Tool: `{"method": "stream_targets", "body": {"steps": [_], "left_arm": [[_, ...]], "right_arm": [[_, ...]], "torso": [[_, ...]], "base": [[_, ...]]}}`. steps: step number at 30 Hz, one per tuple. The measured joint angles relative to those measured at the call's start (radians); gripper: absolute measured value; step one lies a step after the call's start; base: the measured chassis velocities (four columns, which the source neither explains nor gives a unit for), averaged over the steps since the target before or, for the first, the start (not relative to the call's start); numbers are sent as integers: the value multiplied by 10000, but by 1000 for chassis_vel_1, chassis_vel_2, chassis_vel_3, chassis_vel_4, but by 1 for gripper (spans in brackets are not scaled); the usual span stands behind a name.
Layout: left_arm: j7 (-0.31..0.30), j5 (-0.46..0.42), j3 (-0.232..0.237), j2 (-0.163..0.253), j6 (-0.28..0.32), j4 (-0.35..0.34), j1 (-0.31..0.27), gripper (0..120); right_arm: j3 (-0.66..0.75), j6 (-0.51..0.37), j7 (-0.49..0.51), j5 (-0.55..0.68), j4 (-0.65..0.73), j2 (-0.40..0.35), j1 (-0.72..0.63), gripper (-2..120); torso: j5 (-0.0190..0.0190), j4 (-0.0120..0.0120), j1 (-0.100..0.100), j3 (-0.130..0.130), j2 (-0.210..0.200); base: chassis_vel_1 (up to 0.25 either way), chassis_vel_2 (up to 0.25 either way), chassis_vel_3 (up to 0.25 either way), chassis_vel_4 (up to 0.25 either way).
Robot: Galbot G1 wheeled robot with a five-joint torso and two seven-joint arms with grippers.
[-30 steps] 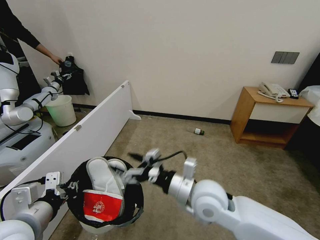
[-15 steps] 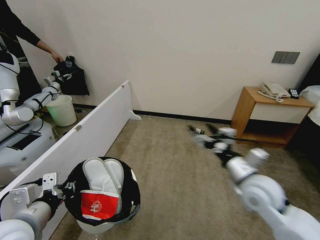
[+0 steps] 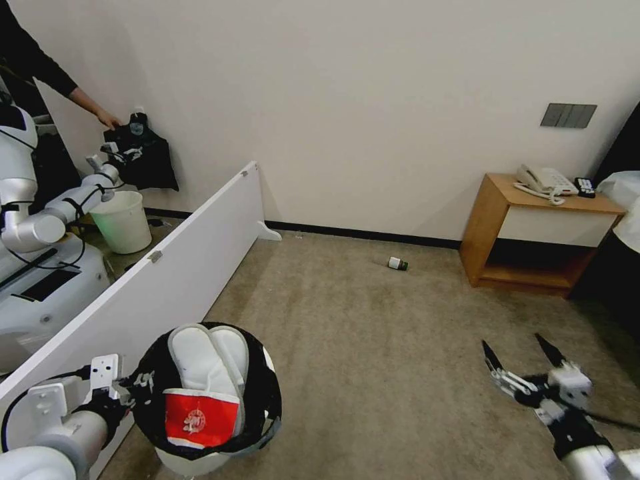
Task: Pick up the trash bin, then pick up the garbage from the floor and place it into the trash bin.
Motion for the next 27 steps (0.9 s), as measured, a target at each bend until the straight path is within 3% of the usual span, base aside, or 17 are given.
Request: {"method": "stream_targets", "body": {"steps": [3, 13, 27], "left_arm": [[19, -2, 214, 16, 0, -109, -19, 4], [17, 124, 582, 0, 0, -165, -64, 4], [-21, 201, 548, -78, -60, -168, 45, 4]], "right_arm": [[-110, 342, -224, -475, 66, 513, -292, 100], [-229, 602, -450, -802, 22, 935, -377, 100], [-360, 709, -595, -871, -219, 1048, -259, 100]], "torso": [[1, -1, 0, 0, 0], [2, -1, 1, 1, 0], [3, -2, 1, 1, -2]], "base": [[0, 0, 0, 0], [0, 0, 0, 0], [0, 0, 0, 0]]}}
